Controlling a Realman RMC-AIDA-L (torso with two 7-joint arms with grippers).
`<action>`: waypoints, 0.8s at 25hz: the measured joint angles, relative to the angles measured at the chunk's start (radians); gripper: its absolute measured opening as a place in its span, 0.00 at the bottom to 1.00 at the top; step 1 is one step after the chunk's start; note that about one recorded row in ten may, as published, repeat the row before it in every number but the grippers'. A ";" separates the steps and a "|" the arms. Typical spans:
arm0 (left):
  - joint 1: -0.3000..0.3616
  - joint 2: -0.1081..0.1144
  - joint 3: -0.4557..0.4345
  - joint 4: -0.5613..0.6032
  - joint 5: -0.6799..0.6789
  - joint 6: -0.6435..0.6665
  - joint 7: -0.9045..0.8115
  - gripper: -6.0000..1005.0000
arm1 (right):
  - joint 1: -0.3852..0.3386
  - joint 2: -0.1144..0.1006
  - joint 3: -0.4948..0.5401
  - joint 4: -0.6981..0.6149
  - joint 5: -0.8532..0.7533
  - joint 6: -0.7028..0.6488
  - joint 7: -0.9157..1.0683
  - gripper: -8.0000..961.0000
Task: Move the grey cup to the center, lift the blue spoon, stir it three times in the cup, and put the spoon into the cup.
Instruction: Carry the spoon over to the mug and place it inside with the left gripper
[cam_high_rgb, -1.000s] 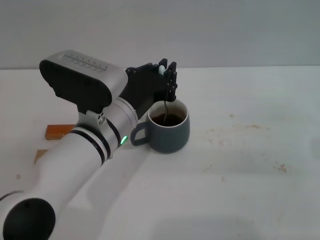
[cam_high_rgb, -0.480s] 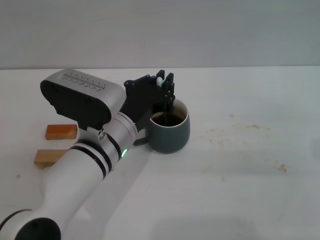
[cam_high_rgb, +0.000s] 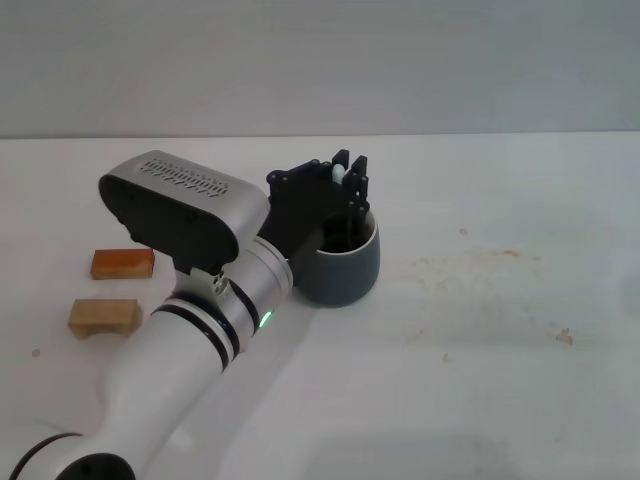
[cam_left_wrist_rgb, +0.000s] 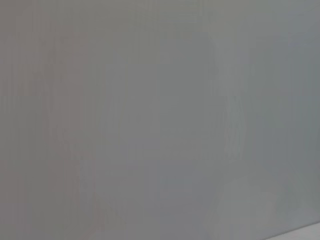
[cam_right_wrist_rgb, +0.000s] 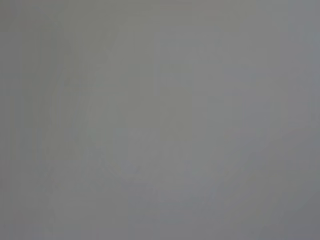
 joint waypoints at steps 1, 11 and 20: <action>-0.009 -0.001 0.003 0.010 0.000 0.004 -0.004 0.15 | -0.001 0.000 0.000 0.000 0.000 0.000 0.000 0.01; -0.123 -0.001 0.028 0.164 -0.002 0.093 -0.119 0.15 | -0.017 0.000 0.000 0.008 0.000 -0.001 -0.003 0.01; -0.116 0.006 0.028 0.202 0.000 0.121 -0.157 0.15 | -0.014 0.000 0.002 0.023 0.000 0.006 -0.010 0.01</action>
